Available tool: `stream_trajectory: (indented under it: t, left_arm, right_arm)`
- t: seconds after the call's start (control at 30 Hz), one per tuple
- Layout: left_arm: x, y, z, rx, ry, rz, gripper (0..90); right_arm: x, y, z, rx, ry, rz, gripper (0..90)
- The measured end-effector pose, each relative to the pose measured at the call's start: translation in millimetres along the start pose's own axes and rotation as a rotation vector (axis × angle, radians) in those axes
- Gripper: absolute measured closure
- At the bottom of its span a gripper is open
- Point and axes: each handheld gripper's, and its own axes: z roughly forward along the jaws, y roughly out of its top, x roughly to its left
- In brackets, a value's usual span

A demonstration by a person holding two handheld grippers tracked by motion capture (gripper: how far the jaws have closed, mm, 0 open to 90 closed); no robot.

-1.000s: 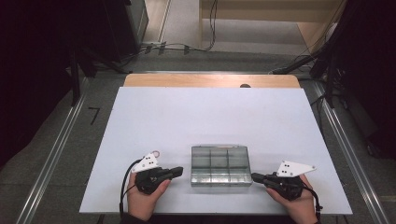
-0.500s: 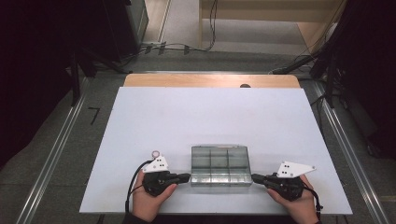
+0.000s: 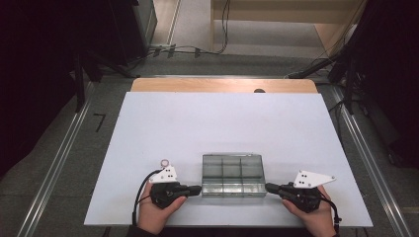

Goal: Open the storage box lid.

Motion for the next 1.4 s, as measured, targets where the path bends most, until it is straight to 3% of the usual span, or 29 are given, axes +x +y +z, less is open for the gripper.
stream_trajectory:
  t: [0.57, 0.67, 1.03, 1.4]
  left_arm:
    - [0.8, -5.0, -7.7, -0.003, -0.003, 0.001, 89.5]
    - [1.6, -5.1, -13.1, -0.064, -0.067, -0.023, 89.5]
    - [3.8, -9.1, -21.9, -0.066, -0.03, -0.029, 89.4]
    - [8.0, -13.3, -29.1, -0.08, -0.025, -0.046, 89.4]
  right_arm:
    - [1.0, -0.2, 6.6, -0.026, 0.023, 0.024, 88.5]
    - [2.1, 0.2, 8.3, -0.029, 0.027, 0.026, 88.5]
    - [7.4, 2.0, 14.7, -0.035, 0.045, 0.029, 88.5]
    - [13.3, 4.5, 21.5, -0.039, 0.056, 0.028, 88.5]
